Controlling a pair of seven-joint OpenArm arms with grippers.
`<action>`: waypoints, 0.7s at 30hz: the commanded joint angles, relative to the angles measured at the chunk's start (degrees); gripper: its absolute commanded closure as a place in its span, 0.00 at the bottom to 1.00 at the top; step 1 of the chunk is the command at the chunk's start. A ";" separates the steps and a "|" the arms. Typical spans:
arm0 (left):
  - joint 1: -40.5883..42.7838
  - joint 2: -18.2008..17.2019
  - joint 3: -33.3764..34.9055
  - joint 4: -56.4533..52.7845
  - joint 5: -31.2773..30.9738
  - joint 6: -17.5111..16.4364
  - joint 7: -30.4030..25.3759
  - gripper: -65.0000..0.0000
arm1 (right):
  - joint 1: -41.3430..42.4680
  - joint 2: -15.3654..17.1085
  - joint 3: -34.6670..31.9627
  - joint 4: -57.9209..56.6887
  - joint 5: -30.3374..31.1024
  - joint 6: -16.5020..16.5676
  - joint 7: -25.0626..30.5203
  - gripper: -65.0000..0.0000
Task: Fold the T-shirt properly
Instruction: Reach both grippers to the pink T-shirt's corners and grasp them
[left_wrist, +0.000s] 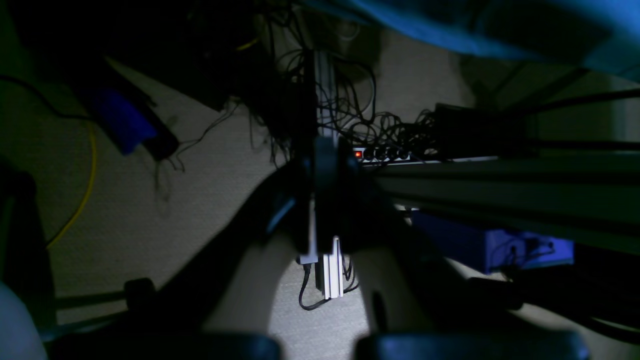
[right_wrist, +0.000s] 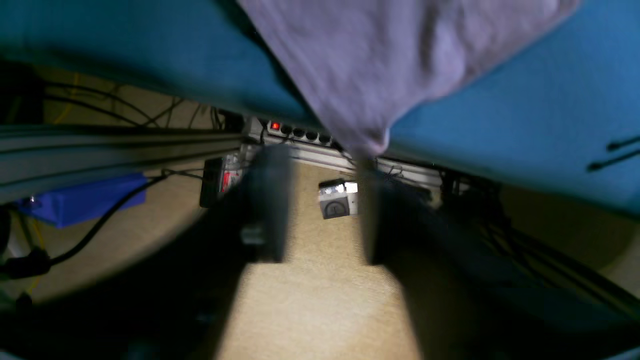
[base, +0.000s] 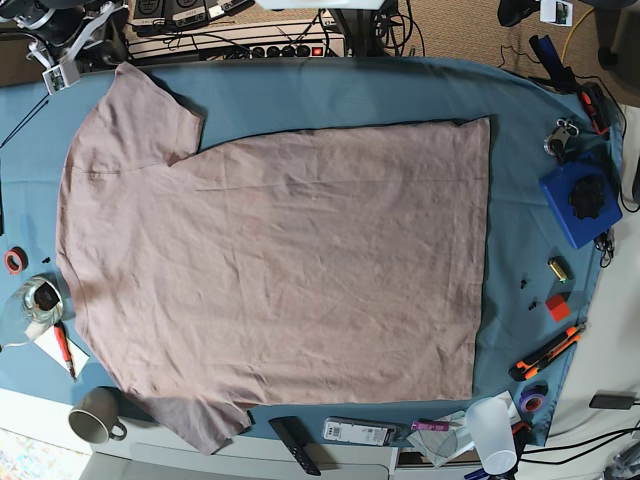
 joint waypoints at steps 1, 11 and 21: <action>1.29 -0.31 -0.33 0.76 -0.66 -0.46 -0.52 1.00 | -0.66 -0.11 0.70 1.31 0.35 0.31 1.03 0.53; 1.09 -0.33 -0.33 3.32 -0.66 1.55 0.26 1.00 | 4.39 -3.26 0.70 3.69 -0.33 -0.11 -1.38 0.53; -0.15 -4.57 -0.33 14.53 -0.63 14.47 4.07 0.67 | 10.93 -3.10 0.70 1.25 -2.03 -1.27 -2.19 0.53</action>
